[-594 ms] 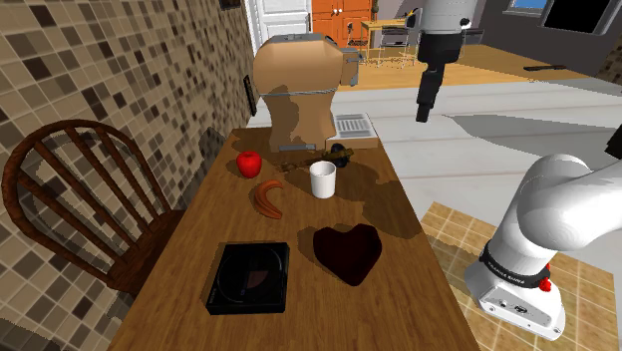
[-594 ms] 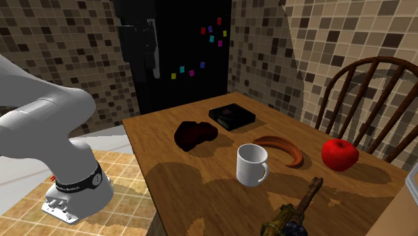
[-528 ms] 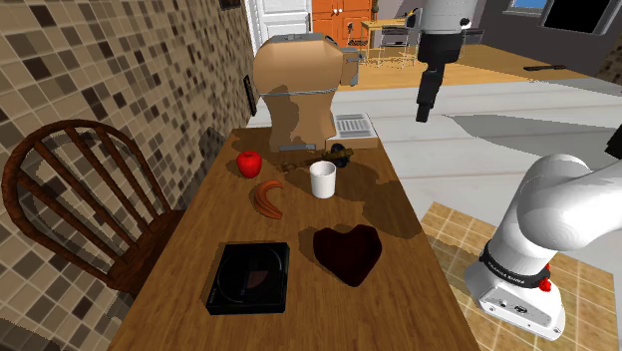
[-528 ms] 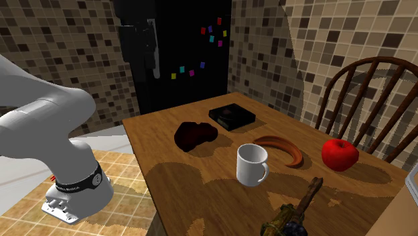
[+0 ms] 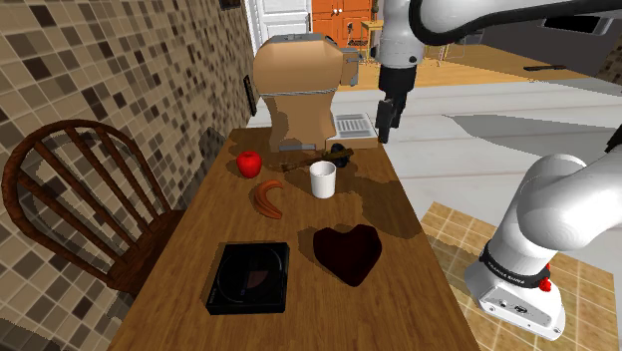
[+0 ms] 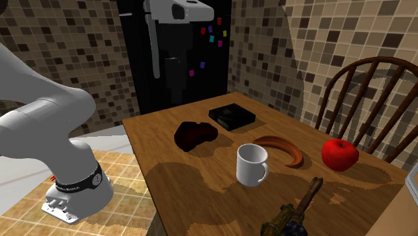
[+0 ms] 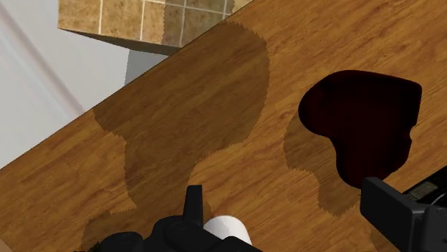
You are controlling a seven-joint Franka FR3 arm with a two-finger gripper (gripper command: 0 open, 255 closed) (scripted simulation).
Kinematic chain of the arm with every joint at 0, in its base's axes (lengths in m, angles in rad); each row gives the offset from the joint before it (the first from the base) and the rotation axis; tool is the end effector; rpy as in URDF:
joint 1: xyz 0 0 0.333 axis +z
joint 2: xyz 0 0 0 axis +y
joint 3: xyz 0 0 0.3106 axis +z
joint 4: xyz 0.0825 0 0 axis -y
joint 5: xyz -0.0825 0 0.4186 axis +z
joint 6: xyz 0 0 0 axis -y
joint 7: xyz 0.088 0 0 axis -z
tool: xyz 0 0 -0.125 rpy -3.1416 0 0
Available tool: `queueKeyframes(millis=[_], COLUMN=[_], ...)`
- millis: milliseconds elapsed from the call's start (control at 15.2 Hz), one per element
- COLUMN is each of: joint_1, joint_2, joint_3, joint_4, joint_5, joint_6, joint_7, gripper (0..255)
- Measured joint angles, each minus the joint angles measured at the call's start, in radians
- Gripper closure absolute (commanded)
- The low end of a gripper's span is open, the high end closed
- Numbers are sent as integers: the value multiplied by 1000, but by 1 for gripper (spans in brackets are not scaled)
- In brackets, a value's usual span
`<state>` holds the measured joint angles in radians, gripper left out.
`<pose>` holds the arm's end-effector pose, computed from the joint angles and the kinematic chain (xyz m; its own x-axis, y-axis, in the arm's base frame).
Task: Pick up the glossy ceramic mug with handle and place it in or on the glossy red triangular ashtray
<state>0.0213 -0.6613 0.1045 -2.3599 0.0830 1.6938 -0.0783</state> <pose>0.3837 0.0622 0.5302 0.9853 0.1707 -0.0058 0.1705 -0.9852 -0.0187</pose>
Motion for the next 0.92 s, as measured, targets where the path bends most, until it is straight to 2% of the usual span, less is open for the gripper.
queueKeyframes(millis=[528, 924], joint_1=[-14, -28], joint_2=[235, 463], joint_3=[72, 123], joint_4=[6, 93], joint_5=[-16, -70], joint_6=[250, 401], joint_7=[90, 183], gripper=[0, 0])
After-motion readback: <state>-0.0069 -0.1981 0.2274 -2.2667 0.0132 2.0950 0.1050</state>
